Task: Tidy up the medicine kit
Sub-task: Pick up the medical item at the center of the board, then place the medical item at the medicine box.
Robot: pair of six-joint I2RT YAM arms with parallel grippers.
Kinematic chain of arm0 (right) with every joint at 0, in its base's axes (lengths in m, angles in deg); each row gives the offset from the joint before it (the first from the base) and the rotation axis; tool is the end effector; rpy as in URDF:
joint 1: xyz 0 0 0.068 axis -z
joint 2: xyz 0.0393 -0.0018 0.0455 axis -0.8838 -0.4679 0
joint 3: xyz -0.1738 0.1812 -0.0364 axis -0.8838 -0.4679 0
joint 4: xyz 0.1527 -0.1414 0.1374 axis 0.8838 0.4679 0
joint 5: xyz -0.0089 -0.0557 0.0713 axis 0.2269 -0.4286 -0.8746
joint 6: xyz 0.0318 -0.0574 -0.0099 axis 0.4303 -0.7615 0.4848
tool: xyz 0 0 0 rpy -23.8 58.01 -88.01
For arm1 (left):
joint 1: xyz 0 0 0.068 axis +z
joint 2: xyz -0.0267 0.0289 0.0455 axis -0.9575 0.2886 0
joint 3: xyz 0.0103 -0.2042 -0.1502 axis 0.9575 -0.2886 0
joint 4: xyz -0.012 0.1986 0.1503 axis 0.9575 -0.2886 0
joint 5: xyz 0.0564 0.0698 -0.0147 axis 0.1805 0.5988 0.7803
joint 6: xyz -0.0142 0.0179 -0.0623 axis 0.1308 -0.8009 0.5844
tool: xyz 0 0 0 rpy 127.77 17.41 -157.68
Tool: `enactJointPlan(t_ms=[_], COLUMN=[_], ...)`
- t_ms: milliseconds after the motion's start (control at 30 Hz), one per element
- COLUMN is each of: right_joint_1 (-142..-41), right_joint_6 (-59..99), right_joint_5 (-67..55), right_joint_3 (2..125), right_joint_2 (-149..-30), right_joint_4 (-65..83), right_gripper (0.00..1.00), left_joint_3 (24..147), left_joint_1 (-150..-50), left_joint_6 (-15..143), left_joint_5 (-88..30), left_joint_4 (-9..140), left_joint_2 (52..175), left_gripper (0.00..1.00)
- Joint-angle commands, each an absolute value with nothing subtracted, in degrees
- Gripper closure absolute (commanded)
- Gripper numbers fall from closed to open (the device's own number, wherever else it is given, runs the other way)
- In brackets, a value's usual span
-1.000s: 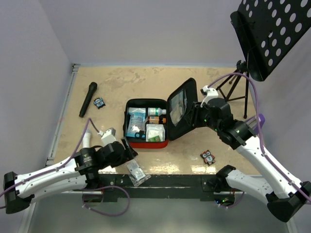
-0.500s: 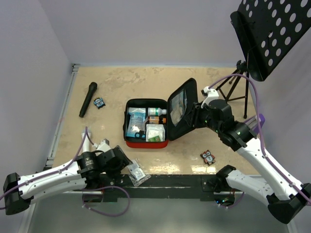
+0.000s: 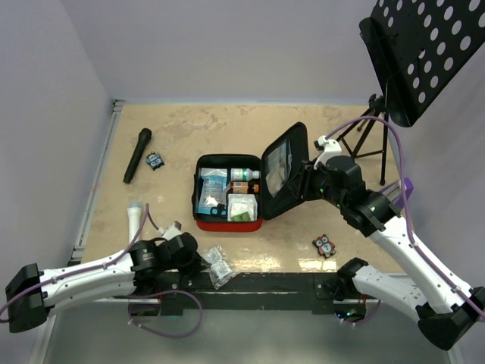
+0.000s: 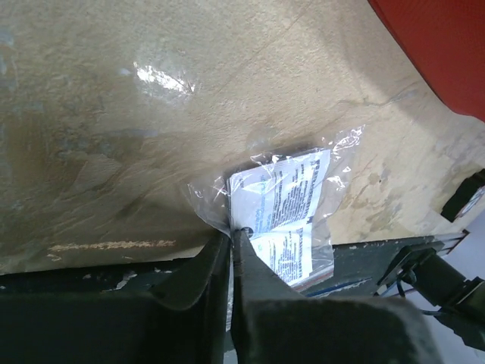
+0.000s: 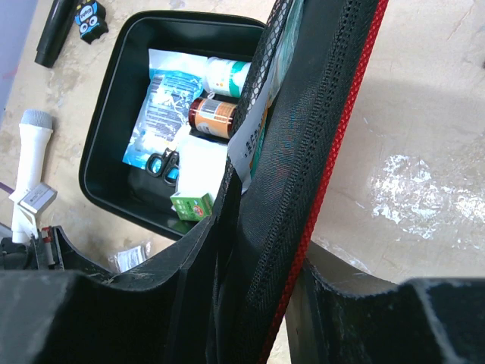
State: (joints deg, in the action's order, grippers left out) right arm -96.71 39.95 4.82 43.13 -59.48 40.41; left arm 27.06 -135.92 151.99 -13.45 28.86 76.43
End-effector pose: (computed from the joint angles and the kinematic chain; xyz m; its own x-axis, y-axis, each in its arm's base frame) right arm 0.1706 0.1138 0.3207 -0.5768 0.1443 -0.8040 -0.2965 0.8802 0.3707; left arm 0.0653 -0.1115 0.1132 -0.7734 -0.6334 -0.0246 -0.5300 0.6674 -0.5231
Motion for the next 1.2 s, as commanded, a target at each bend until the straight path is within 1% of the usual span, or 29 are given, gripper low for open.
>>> enactJointPlan(t_ms=[0,33,167,267,400,567,700,867,1000,1100,1167], right_joint_1=[-97.00,-97.08,-97.08,-97.08,-97.00,-97.08,-97.08,-97.08,-97.08,-97.00,-97.08], right_joint_6=[39.75,39.84,39.75,39.67,39.67,39.67,39.67,40.10,41.07,42.12,42.30], right_joint_5=[3.58,3.66,3.75,3.75,4.36,5.07,5.42,6.03,6.03,6.47,6.74], right_joint_3=[43.20,43.11,43.20,43.28,43.90,44.25,44.60,45.30,44.87,44.25,44.60], right_joint_2=[-58.57,-58.66,-58.93,-58.93,-58.66,-58.31,-58.22,-57.87,-56.91,-56.03,-55.85], right_joint_4=[39.29,39.20,39.20,39.29,40.26,40.96,41.66,42.72,43.33,43.16,43.51], right_gripper=[0.60,0.60,0.60,0.60,0.59,0.56,0.55,0.56,0.56,0.56,0.56], left_joint_3=[25.56,25.64,27.22,31.69,42.84,57.79,63.16,69.57,78.88,85.48,89.26], left_joint_1=[-136.07,-136.07,-136.07,-136.07,-136.07,-136.07,-135.98,-135.72,-134.32,-131.51,-128.44], left_joint_6=[151.21,151.21,150.60,147.01,138.14,129.78,125.29,117.57,108.43,101.92,99.11], left_joint_5=[-12.61,-12.35,-10.60,-6.82,-2.60,0.39,2.06,5.48,8.92,6.56,2.70], left_joint_4=[27.73,27.38,24.83,22.10,20.17,15.95,18.49,26.48,31.31,35.71,38.17], left_joint_2=[75.30,74.95,72.76,70.74,70.46,77.40,79.69,83.20,91.36,97.86,101.82], left_gripper=[0.96,1.00,1.00,1.00,1.00,1.00,1.00,1.00,1.00,1.00,1.00])
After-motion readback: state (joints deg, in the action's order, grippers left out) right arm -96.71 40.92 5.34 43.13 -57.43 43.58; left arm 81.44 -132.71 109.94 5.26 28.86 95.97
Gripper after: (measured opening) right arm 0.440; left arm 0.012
